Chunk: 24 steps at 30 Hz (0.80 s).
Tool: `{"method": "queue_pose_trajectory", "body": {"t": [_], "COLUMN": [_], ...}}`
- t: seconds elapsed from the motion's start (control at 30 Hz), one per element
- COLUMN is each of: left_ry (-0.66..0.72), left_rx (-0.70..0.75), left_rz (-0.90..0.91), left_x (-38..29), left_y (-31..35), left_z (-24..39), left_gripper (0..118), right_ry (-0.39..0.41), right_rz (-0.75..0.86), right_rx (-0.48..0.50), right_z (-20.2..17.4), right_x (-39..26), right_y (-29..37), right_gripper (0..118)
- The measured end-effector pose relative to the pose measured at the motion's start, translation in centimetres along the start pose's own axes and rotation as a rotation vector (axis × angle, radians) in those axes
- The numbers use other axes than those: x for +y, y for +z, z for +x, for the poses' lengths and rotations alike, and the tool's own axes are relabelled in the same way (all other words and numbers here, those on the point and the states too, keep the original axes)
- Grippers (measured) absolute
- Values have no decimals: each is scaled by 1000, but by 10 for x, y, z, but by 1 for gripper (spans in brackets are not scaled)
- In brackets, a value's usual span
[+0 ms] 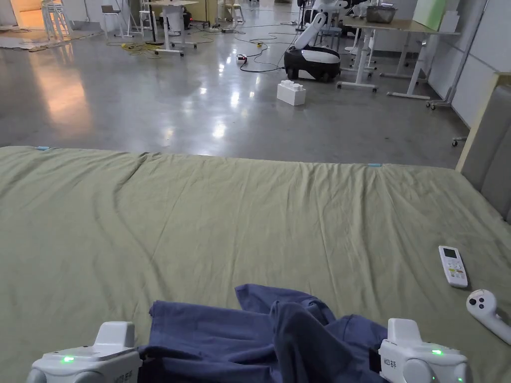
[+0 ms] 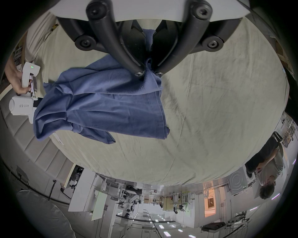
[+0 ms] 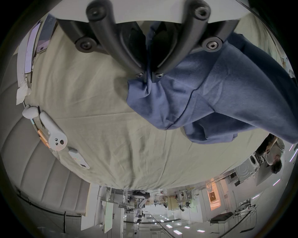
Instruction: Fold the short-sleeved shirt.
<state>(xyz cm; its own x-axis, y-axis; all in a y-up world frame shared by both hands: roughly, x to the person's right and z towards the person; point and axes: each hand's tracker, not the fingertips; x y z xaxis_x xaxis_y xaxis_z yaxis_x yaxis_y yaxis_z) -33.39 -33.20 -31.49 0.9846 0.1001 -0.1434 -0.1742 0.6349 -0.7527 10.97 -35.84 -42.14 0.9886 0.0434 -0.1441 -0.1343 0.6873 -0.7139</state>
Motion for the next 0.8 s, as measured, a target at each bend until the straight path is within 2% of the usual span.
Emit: {"method": "queue_pose_trajectory", "body": {"t": [0.07,0.2,0.53,0.8], "left_ry": [5,27,21,-3], "left_rx": [-8,-30,-25,22], "left_rz": [22,78,291,443], "left_x": [6,24,98,168], "left_y": [8,33,95,140], "left_z": [0,-2,-27,-35], "left_gripper": [7,7,7,7], "right_ry": [-30,-39,7,0], "right_rz": [55,163,418,572], "right_rx": [8,-3,-51,-72], "right_z": [7,16,23,19], "right_x": [7,26,90,157], "right_y": [13,50,138,187], "right_gripper": [5,5,5,5]}}
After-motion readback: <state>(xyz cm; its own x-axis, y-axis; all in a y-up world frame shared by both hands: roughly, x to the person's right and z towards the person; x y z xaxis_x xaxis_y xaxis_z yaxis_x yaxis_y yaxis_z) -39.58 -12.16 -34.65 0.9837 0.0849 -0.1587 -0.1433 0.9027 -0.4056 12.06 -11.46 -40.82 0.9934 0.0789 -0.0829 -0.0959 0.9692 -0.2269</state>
